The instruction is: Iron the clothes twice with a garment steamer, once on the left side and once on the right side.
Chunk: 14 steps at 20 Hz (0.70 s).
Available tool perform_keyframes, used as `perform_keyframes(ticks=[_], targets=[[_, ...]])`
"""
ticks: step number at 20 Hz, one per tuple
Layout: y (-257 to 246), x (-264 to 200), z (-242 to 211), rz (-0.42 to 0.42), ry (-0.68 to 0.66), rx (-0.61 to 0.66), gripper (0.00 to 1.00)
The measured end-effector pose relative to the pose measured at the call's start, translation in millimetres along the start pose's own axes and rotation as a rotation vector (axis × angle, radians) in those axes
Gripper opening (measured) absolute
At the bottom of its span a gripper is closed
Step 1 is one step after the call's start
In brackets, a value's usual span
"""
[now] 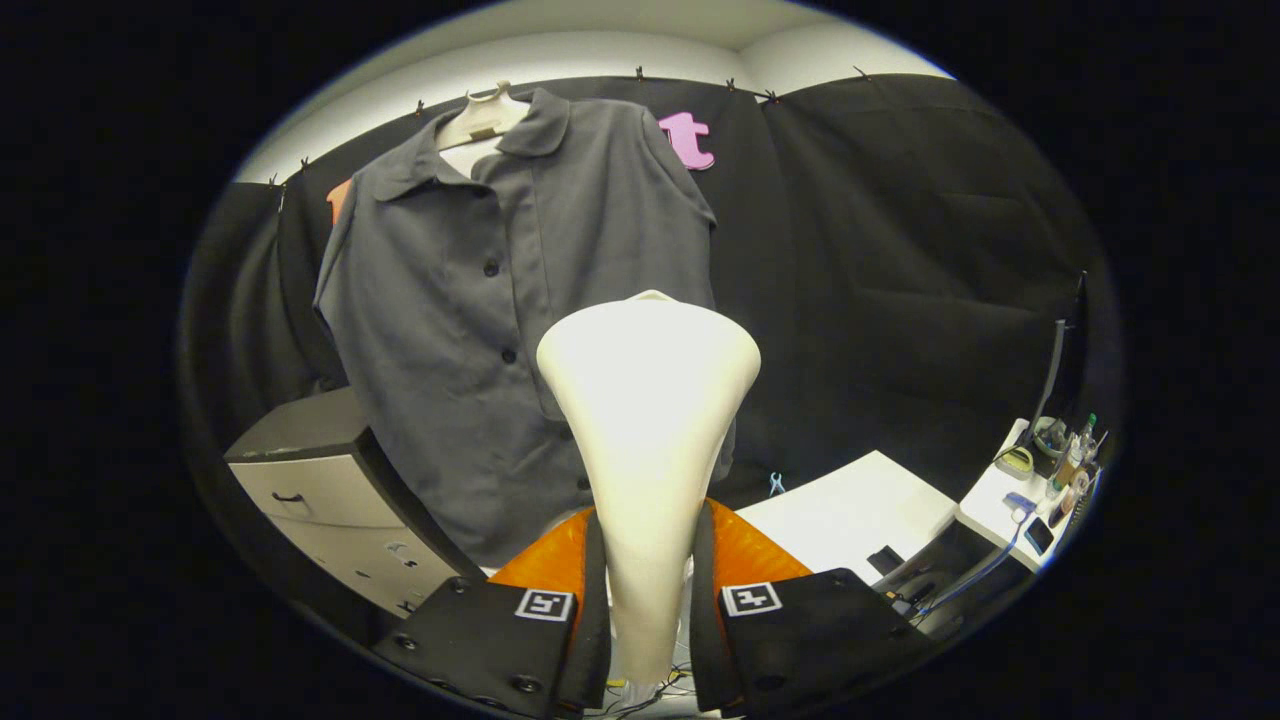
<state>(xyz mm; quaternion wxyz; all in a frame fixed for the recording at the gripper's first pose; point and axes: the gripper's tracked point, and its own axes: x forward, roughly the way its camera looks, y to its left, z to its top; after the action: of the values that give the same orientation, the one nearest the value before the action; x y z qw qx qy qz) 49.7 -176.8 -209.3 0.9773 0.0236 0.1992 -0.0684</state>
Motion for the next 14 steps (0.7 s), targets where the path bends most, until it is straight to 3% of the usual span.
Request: perform_keyframes(ticks=[8, 14], targets=[[20, -72, 105, -0.005, -0.253, -0.017, 0.40], [24, -120, 158, 0.008, -0.356, -0.009, 0.40]])
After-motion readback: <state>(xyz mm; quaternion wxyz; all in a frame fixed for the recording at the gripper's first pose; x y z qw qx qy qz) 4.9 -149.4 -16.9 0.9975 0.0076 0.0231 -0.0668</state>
